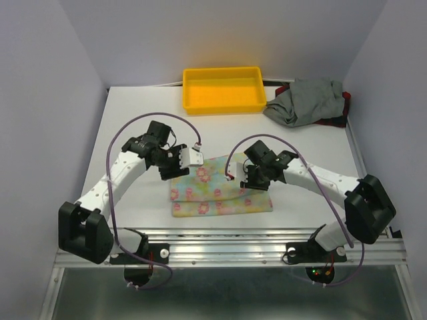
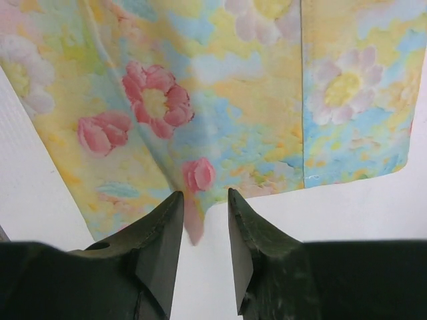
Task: Fold and stack the skirts
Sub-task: Fold the skirt
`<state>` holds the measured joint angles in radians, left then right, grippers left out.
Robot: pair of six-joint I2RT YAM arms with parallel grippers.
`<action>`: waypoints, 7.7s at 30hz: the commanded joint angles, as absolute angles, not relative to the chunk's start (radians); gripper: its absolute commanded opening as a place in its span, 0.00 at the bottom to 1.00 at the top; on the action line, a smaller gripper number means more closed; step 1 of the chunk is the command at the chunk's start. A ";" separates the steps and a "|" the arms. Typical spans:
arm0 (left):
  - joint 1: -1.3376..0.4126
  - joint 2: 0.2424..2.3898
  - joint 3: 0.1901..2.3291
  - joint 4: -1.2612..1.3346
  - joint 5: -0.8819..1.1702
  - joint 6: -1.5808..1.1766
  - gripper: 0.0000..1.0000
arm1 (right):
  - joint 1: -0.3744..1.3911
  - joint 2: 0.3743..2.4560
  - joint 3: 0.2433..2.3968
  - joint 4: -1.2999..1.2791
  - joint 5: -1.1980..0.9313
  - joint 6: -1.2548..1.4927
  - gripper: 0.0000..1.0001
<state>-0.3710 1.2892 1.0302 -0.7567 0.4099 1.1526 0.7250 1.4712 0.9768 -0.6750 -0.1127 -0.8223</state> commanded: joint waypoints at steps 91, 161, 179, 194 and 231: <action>-0.902 2.223 1.824 -0.414 0.057 0.190 0.19 | 0.129 1.750 0.692 0.078 -0.574 0.693 0.01; -0.911 2.306 1.818 -0.403 0.385 0.147 0.04 | -0.011 1.466 0.877 -0.292 -0.469 0.500 0.01; -0.911 2.250 1.717 -0.388 0.388 0.186 0.08 | -0.011 1.707 0.943 -0.020 -0.489 0.523 0.02; -0.769 1.885 1.557 -0.403 0.544 0.247 0.41 | -0.011 1.816 0.882 -0.160 -0.399 0.411 0.01; -0.567 1.925 1.265 -0.650 0.587 0.538 0.18 | 0.017 2.037 1.256 -0.271 -0.431 0.106 0.01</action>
